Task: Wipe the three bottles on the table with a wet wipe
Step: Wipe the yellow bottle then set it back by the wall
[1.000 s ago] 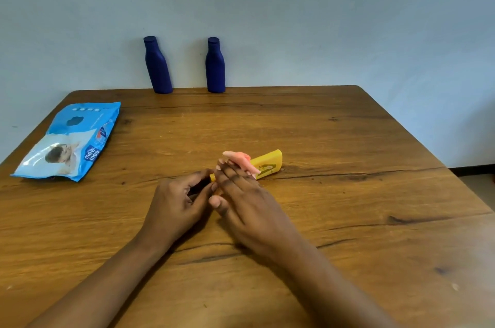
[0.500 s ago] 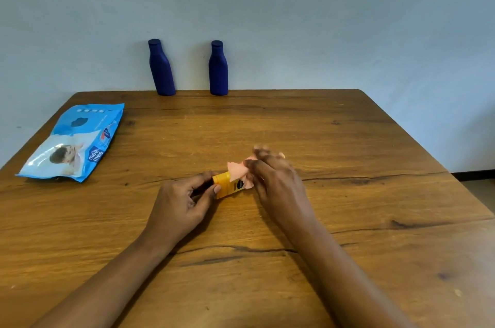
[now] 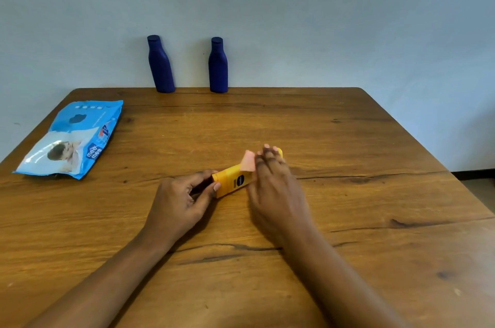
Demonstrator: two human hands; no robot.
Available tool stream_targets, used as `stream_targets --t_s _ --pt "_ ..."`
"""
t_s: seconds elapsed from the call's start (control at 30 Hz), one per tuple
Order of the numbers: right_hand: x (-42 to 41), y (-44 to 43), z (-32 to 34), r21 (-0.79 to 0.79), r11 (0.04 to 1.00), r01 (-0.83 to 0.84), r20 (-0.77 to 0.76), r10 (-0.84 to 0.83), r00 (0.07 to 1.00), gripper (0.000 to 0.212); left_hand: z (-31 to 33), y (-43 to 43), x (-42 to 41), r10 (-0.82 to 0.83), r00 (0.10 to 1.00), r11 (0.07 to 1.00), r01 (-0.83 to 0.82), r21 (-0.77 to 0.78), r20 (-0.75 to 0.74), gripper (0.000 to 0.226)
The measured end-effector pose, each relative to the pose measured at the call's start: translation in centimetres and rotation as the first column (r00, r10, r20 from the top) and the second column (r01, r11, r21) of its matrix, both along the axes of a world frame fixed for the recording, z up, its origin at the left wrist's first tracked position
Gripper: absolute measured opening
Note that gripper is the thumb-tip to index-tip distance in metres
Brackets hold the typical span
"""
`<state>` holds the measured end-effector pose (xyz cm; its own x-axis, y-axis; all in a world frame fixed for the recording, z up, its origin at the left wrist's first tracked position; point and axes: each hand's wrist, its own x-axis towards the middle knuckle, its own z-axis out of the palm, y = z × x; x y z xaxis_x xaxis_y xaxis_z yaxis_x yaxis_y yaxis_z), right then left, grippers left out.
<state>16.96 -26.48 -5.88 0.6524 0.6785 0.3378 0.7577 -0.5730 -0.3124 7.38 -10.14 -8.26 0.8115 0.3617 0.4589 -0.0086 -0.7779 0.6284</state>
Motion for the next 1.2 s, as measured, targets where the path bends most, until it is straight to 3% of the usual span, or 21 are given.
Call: stream_targets --t_s 0.1,0.23,0.3,0.37,0.47,0.53,0.63,0.7,0.77,0.87,1.03,1.13,1.2 --pt "-2.5 2.7 -0.1 0.072 0.995 -0.075 -0.060 0.079 0.995 0.048 0.2 0.0 -0.1 -0.021 1.000 1.000 0.021 -0.012 0.012 0.034" --pt "-2.2 2.4 0.2 0.229 0.968 -0.105 -0.042 0.118 0.992 0.025 0.2 -0.1 -0.1 -0.038 0.999 0.999 0.038 0.013 0.021 0.032" --pt "-1.0 1.3 1.1 0.381 0.924 -0.045 -0.226 0.140 0.964 0.022 0.1 0.0 0.0 -0.019 1.000 1.000 0.019 0.012 0.023 0.032" --pt "0.2 0.8 2.0 0.577 0.814 0.068 -0.455 0.251 0.855 0.028 0.1 0.1 0.1 -0.020 1.000 1.000 0.020 0.009 0.022 0.034" --pt "1.2 1.8 2.0 0.698 0.689 0.196 -0.540 0.327 0.775 0.036 0.1 0.1 0.1 -0.026 0.999 0.999 0.025 0.021 0.024 0.034" --pt "0.8 2.6 1.2 0.675 0.729 0.118 -0.458 0.288 0.841 0.031 0.2 0.0 0.1 -0.041 0.999 0.999 0.040 0.014 0.031 0.034" --pt "0.6 2.2 -0.6 0.470 0.863 -0.187 -0.087 0.256 0.963 0.018 0.5 -0.1 -0.1 -0.089 0.995 0.996 0.089 0.016 0.048 0.035" --pt "1.2 1.0 -1.0 0.265 0.916 -0.300 0.100 0.283 0.954 0.022 0.6 0.0 -0.1 -0.099 0.993 0.995 0.099 0.002 0.058 0.038" --pt "1.7 -0.2 -1.2 0.121 0.948 -0.295 0.222 0.264 0.939 0.030 0.5 0.0 -0.1 -0.092 0.994 0.996 0.093 -0.015 0.059 0.039" --pt "0.8 -0.1 -1.2 0.104 0.966 -0.235 0.190 0.213 0.959 0.034 0.7 -0.3 -0.3 -0.100 0.993 0.995 0.101 -0.015 0.062 0.039" --pt "-1.3 1.3 -1.7 -0.011 0.935 -0.355 0.283 0.344 0.895 0.044 0.8 -0.3 -0.4 -0.130 0.990 0.991 0.131 -0.015 0.058 0.033" --pt "1.0 -1.1 -1.8 -0.049 0.969 -0.241 0.295 0.245 0.923 0.042 0.4 -0.2 -0.2 -0.081 0.995 0.997 0.082 -0.011 0.055 0.038" --pt "2.8 -2.4 -2.2 0.021 0.992 -0.125 0.227 0.117 0.967 0.037 0.1 0.0 0.0 -0.045 0.997 0.999 0.046 -0.017 0.055 0.037"
